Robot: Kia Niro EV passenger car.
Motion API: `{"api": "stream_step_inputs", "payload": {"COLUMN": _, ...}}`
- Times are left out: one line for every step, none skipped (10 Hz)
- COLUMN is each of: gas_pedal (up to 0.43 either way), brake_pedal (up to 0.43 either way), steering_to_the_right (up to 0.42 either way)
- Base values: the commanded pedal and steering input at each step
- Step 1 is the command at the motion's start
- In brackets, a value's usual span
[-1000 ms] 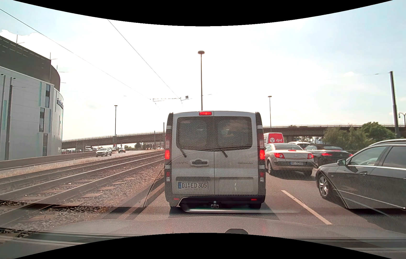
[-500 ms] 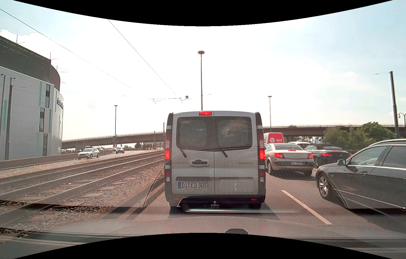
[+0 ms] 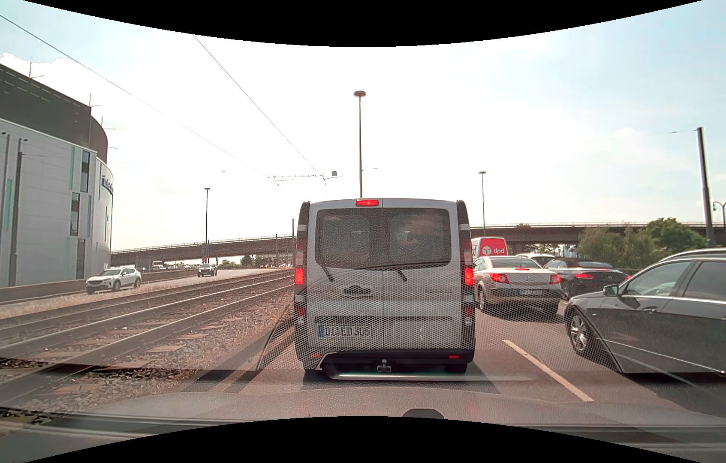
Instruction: Follow the waypoints while adhering to traffic rules and regulations
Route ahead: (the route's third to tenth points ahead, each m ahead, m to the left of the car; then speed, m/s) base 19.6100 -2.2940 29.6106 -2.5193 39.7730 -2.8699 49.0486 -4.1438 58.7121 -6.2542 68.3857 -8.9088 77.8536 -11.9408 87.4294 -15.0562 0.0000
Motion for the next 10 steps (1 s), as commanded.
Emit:
{"api": "stream_step_inputs", "payload": {"gas_pedal": 0.0, "brake_pedal": 0.25, "steering_to_the_right": -0.003}}
{"api": "stream_step_inputs", "payload": {"gas_pedal": 0.0, "brake_pedal": 0.244, "steering_to_the_right": -0.003}}
{"api": "stream_step_inputs", "payload": {"gas_pedal": 0.0, "brake_pedal": 0.25, "steering_to_the_right": -0.003}}
{"api": "stream_step_inputs", "payload": {"gas_pedal": 0.0, "brake_pedal": 0.25, "steering_to_the_right": -0.003}}
{"api": "stream_step_inputs", "payload": {"gas_pedal": 0.0, "brake_pedal": 0.25, "steering_to_the_right": -0.003}}
{"api": "stream_step_inputs", "payload": {"gas_pedal": 0.0, "brake_pedal": 0.25, "steering_to_the_right": -0.003}}
{"api": "stream_step_inputs", "payload": {"gas_pedal": 0.0, "brake_pedal": 0.25, "steering_to_the_right": -0.003}}
{"api": "stream_step_inputs", "payload": {"gas_pedal": 0.0, "brake_pedal": 0.25, "steering_to_the_right": -0.003}}
{"api": "stream_step_inputs", "payload": {"gas_pedal": 0.0, "brake_pedal": 0.25, "steering_to_the_right": -0.003}}
{"api": "stream_step_inputs", "payload": {"gas_pedal": 0.0, "brake_pedal": 0.244, "steering_to_the_right": -0.003}}
